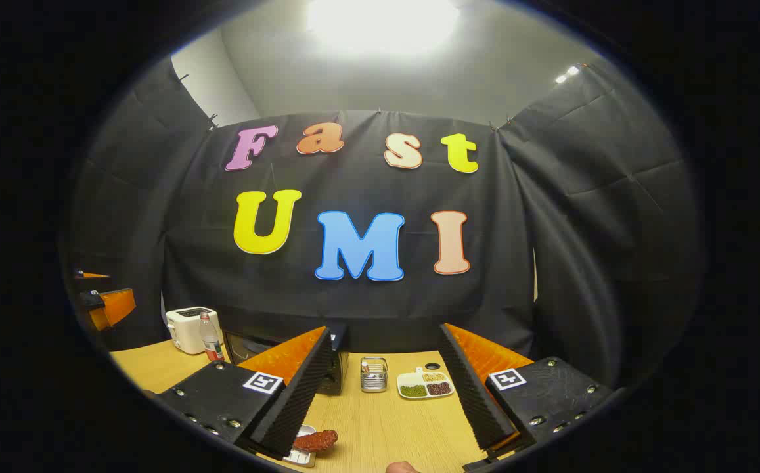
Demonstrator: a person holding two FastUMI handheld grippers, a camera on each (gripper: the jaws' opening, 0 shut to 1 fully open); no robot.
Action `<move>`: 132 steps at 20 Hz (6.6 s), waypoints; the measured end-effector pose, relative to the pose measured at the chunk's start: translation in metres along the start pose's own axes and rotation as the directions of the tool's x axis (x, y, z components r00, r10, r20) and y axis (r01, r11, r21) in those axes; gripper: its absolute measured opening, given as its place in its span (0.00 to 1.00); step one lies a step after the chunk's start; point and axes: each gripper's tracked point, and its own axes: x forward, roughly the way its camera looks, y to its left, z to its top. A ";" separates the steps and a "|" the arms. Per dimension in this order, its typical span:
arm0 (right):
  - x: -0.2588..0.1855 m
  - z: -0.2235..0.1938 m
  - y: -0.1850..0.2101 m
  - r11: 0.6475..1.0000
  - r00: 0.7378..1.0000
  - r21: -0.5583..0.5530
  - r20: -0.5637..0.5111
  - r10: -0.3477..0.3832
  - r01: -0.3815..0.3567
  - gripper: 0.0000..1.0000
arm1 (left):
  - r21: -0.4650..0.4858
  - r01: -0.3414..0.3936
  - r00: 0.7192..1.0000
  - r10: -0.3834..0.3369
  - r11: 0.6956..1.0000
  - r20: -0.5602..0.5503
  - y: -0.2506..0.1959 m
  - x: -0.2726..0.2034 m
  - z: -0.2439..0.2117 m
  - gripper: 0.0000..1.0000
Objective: Open the electric oven with the left hand, put the food in, and close the electric oven.
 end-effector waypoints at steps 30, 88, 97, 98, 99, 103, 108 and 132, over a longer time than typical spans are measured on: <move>0.016 -0.017 -0.042 0.999 1.000 0.036 -0.005 -0.008 0.008 0.98 | 0.016 0.038 0.998 -0.039 0.999 0.042 -0.068 0.111 0.004 1.00; 0.025 -0.027 -0.053 0.965 0.964 -0.108 -0.094 -0.247 0.237 0.98 | -0.001 0.189 0.951 -0.184 0.982 -0.249 -0.130 0.269 -0.211 1.00; 0.015 -0.036 -0.065 0.971 0.966 -0.103 -0.123 -0.230 0.218 0.98 | 0.010 0.173 0.942 -0.162 0.985 -0.295 -0.132 0.240 -0.231 1.00; 0.014 -0.036 -0.066 0.971 0.966 -0.102 -0.125 -0.226 0.214 0.98 | 0.006 0.173 0.939 -0.164 0.985 -0.302 -0.133 0.237 -0.235 0.98; 0.013 -0.039 -0.065 0.973 0.967 -0.103 -0.130 -0.220 0.207 0.98 | 0.003 0.171 0.935 -0.161 0.985 -0.315 -0.133 0.233 -0.241 0.98; 0.010 -0.043 -0.064 0.979 0.970 -0.108 -0.150 -0.190 0.175 0.99 | 0.004 0.157 0.929 -0.146 0.988 -0.339 -0.131 0.220 -0.252 0.98; 0.005 -0.049 -0.064 0.984 0.972 -0.106 -0.175 -0.157 0.140 0.99 | 0.021 0.150 0.920 -0.131 0.989 -0.369 -0.133 0.205 -0.272 0.98; 0.029 -0.088 0.021 0.957 0.934 0.146 -0.225 0.277 -0.249 0.99 | -0.007 -0.089 0.990 0.088 0.996 -0.110 -0.044 0.081 -0.105 1.00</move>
